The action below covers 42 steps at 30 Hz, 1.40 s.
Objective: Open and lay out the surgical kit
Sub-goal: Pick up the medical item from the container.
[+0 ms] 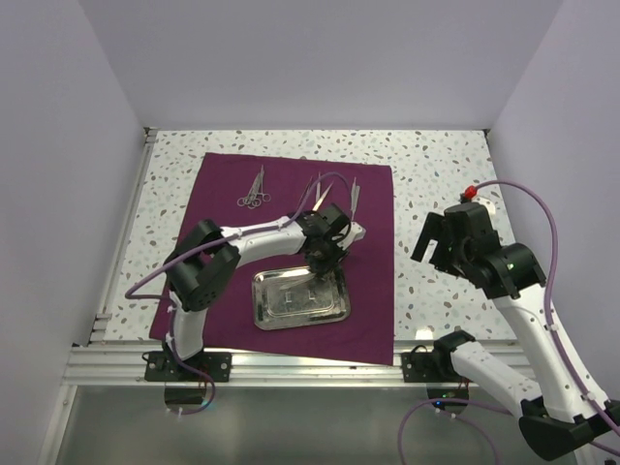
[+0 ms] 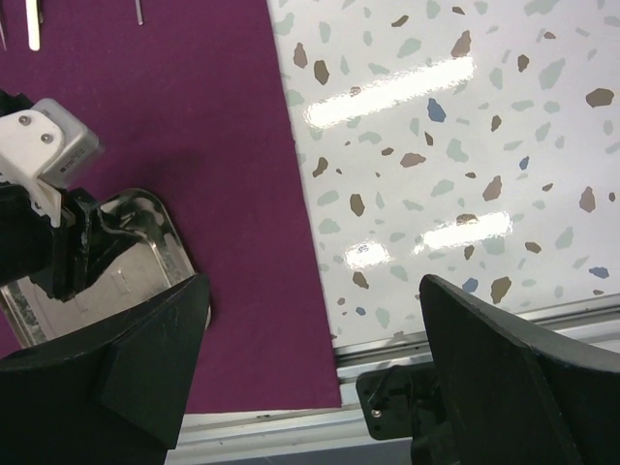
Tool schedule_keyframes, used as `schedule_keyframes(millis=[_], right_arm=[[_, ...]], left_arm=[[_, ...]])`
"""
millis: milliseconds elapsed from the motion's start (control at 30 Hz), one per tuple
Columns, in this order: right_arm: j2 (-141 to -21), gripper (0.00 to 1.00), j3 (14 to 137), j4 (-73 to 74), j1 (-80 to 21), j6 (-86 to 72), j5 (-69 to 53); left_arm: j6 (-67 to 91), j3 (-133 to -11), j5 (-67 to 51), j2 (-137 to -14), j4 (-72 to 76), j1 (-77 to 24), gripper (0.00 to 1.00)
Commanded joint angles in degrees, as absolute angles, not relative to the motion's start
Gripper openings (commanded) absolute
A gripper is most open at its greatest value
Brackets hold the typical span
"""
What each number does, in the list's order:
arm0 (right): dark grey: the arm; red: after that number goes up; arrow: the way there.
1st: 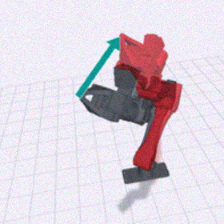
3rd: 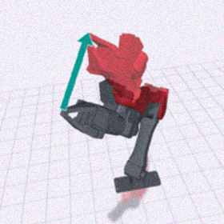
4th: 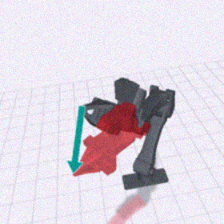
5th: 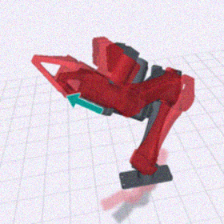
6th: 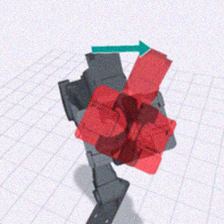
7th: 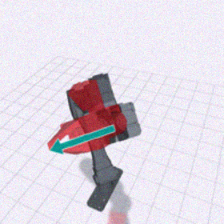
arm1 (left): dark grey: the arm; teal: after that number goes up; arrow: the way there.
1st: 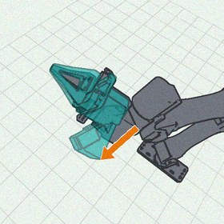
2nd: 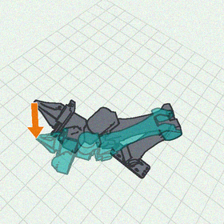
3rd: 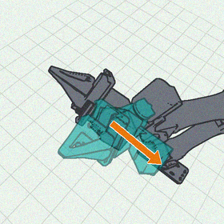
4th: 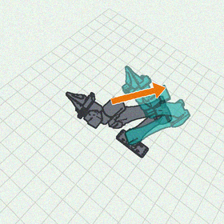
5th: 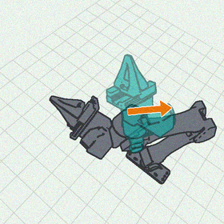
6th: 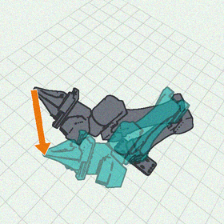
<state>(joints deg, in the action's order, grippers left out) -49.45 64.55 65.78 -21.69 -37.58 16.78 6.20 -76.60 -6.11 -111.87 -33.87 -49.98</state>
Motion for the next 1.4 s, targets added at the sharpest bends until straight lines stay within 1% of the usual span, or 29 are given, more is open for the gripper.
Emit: schedule_keyframes(millis=[0, 133, 333, 367, 400, 433, 500, 600, 633, 767, 900, 1033, 1167, 1367], right_arm=[[-48.8, 0.94, 64.2, 66.7, -21.8, -38.6, 18.7], [-49.4, 0.94, 64.1, 66.1, -21.7, -38.6, 18.7], [-50.4, 0.94, 63.8, 64.6, -21.7, -38.3, 18.5], [-50.8, 0.94, 63.6, 64.3, -21.8, -38.2, 18.4], [-50.9, 0.94, 63.5, 64.2, -21.7, -38.2, 18.5], [-51.1, 0.94, 63.5, 63.8, -21.7, -38.3, 18.4], [-51.3, 0.94, 63.4, 63.5, -21.8, -38.2, 18.3], [-51.5, 0.94, 63.1, 63.0, -21.8, -38.3, 18.2], [-51.4, 0.94, 63.1, 62.9, -21.7, -38.3, 18.1], [-51.1, 0.94, 63.1, 63.1, -21.7, -38.4, 18.1], [-50.5, 0.94, 63.5, 63.5, -21.7, -38.7, 18.3], [-50.7, 0.94, 63.8, 63.7, -21.7, -38.6, 18.1], [-50.9, 0.94, 64.0, 64.2, -21.7, -38.6, 17.6], [-50.5, 0.94, 63.6, 66.4, -21.8, -38.0, 17.8]], left_arm=[[4.7, -77.7, -5.5, -115.4, -33.4, -50.1, 0.36], [5.0, -78.1, -3.7, -117.8, -34.3, -50.1, 0.32], [6.0, -77.3, -0.2, -120.1, -35.3, -50.2, 0.16], [5.9, -77.0, 0.0, -120.2, -35.3, -50.1, 0.15], [6.0, -76.3, 2.6, -120.2, -35.4, -50.1, 0.15], [6.0, -76.0, 3.3, -120.4, -35.5, -50.0, 0.11], [5.7, -75.3, 5.4, -120.7, -35.6, -50.0, 0.1], [5.5, -74.1, 6.9, -120.4, -35.6, -49.7, 0.01], [5.7, -73.8, 6.9, -120.1, -35.5, -49.5, 0.0], [6.2, -74.4, 6.2, -117.3, -36.0, -49.4, 0.0], [6.9, -78.1, 6.2, -113.6, -39.1, -49.2, 0.0], [7.5, -86.4, 6.5, -110.7, -43.4, -48.8, 0.0], [8.0, -94.6, 6.8, -110.9, -44.7, -48.0, 0.0], [9.8, -109.4, 7.1, -118.0, -43.2, -44.7, 0.0]])
